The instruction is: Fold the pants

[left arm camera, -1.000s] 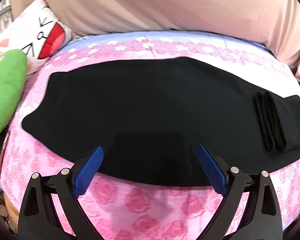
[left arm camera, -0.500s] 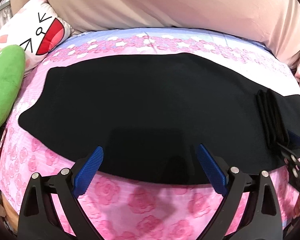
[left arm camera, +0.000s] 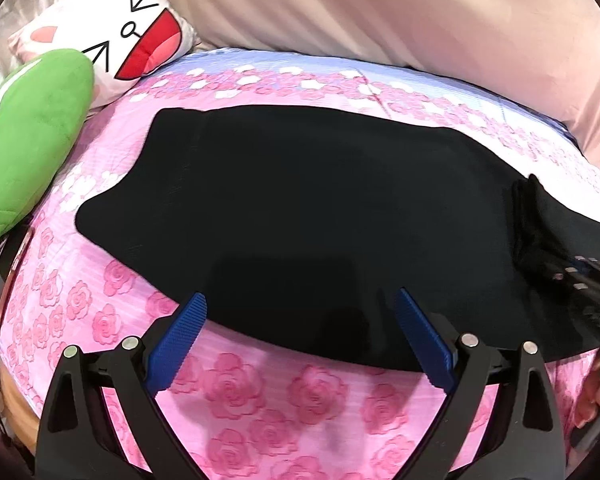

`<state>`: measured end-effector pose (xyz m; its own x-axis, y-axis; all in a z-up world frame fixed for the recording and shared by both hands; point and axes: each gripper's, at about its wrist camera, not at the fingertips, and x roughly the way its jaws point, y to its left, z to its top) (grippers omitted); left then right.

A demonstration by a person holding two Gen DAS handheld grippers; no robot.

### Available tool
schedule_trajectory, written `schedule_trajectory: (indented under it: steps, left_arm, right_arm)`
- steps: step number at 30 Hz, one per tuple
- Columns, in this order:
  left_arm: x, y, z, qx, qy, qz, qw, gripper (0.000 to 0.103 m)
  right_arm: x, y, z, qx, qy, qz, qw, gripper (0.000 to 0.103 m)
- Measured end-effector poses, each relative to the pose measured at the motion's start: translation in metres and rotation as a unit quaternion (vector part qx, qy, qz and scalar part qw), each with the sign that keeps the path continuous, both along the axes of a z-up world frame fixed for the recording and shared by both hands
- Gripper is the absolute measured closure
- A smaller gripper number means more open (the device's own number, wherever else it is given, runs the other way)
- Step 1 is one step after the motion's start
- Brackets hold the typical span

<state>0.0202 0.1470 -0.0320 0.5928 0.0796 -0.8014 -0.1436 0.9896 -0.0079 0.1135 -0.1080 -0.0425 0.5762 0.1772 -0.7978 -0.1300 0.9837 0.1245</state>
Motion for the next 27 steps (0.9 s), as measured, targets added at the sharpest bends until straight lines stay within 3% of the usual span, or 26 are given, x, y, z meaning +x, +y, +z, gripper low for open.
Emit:
schedule_trajectory:
  steps: [2,4,6,8,13,15,16,17,19,21,22,24,26,27]
  left_arm:
    - [0.0,0.007,-0.001,0.003,-0.002,0.005,1.0,0.01]
    - [0.003,0.012,-0.005,-0.003,0.001,0.013,0.9999,0.01]
    - [0.007,0.014,-0.009,-0.007,0.007,0.017,0.9998,0.01]
    - [0.009,0.016,-0.009,-0.01,0.006,0.021,0.9997,0.01]
    - [0.007,0.021,-0.007,0.0,0.003,0.024,0.9997,0.01]
    - [0.008,0.022,-0.01,-0.002,0.006,0.026,0.9996,0.01]
    - [0.009,0.022,-0.01,-0.003,0.007,0.026,0.9996,0.01]
    - [0.009,0.022,-0.01,-0.003,0.008,0.026,0.9996,0.01]
    - [0.008,0.024,-0.008,0.0,0.005,0.027,0.9996,0.01]
    - [0.004,0.037,-0.003,0.001,-0.008,0.047,0.9989,0.01]
    - [0.003,0.046,0.0,-0.007,-0.017,0.061,0.998,0.01]
    - [0.0,0.08,0.004,-0.059,-0.031,0.104,0.9923,0.005]
    - [0.005,0.124,-0.006,-0.153,-0.025,0.15,0.9766,0.005]
    - [0.007,0.138,-0.012,-0.181,-0.019,0.165,0.9693,0.005]
  right_arm:
    - [-0.012,-0.005,0.024,0.035,-0.019,-0.006,0.999,0.076]
    - [-0.016,-0.01,0.039,0.028,-0.037,-0.015,0.999,0.079]
    - [-0.006,-0.014,0.032,0.015,-0.025,-0.021,0.999,0.081]
    - [0.018,-0.017,-0.002,-0.014,0.033,-0.031,0.999,0.084]
    - [0.007,-0.007,0.03,0.039,-0.023,-0.04,0.998,0.085]
    - [0.014,0.0,0.022,0.004,-0.017,-0.038,0.999,0.085]
    - [0.025,0.005,0.004,-0.021,0.008,-0.036,0.999,0.085]
    - [0.028,0.005,-0.003,-0.014,0.01,-0.037,0.999,0.086]
    - [0.023,0.003,0.01,-0.001,0.002,-0.04,0.999,0.087]
    - [0.012,-0.001,0.032,0.015,-0.036,-0.042,0.998,0.087]
    - [0.009,-0.003,0.035,0.014,-0.039,-0.045,0.998,0.087]
    - [0.004,-0.01,0.04,0.013,-0.042,-0.055,0.998,0.087]
    - [-0.003,-0.013,0.039,0.003,-0.043,-0.058,0.997,0.086]
    - [-0.009,-0.015,0.038,0.0,-0.043,-0.064,0.997,0.085]
